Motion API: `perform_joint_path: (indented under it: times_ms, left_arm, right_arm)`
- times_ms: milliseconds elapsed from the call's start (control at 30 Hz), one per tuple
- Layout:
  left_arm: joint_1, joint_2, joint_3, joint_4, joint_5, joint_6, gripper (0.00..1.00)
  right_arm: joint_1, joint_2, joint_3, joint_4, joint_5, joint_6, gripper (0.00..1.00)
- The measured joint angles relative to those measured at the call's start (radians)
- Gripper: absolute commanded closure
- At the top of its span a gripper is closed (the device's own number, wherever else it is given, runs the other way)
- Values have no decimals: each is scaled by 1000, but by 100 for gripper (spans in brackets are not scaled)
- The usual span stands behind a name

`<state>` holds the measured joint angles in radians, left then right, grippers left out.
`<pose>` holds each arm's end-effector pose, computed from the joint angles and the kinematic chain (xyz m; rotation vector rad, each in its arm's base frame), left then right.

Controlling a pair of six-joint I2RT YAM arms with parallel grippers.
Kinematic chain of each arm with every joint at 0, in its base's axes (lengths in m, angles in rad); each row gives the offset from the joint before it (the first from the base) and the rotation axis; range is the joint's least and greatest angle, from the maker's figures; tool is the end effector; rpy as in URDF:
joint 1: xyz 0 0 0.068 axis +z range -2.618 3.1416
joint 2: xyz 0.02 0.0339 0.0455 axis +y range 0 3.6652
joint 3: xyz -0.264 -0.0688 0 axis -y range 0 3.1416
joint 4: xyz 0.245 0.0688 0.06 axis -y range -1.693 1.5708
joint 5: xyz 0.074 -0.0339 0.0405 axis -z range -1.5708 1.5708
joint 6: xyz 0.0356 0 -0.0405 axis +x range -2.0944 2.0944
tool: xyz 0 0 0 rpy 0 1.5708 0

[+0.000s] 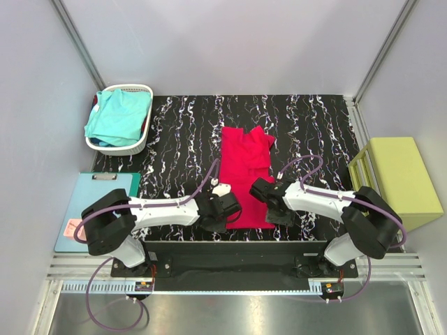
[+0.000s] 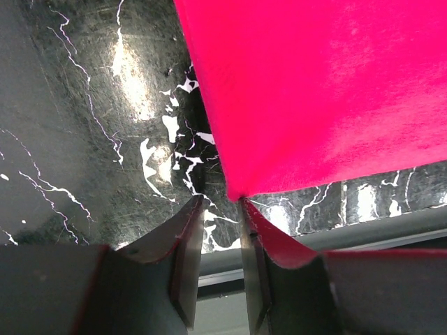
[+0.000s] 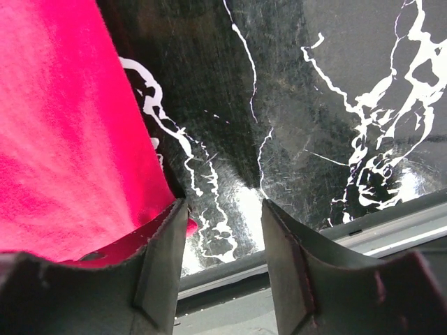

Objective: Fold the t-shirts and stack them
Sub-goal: Grab one side of the 2/3 rectangular tshirt with both arms

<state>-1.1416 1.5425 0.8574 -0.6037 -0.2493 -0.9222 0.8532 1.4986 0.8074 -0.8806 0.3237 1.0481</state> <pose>0.1205 -0.2422 0.1646 0.2552 2.7690 -0.1599 0.1584 0.1642 0.1591 0.2786 2.8526 -0.2731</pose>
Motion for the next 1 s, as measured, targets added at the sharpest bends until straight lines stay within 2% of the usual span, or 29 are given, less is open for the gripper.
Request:
perform_joint_path:
  times_ms: [300, 667, 1000]
  left_arm:
    - [0, -5, 0, 2, -3, 0, 64]
    - [0, -46, 0, 3, -14, 1, 63]
    - [0, -46, 0, 3, -14, 1, 63]
  right_arm:
    - [0, -47, 0, 0, 3, 0, 45]
    - [11, -127, 73, -59, 52, 12, 44]
    - [14, -92, 28, -27, 31, 19, 44]
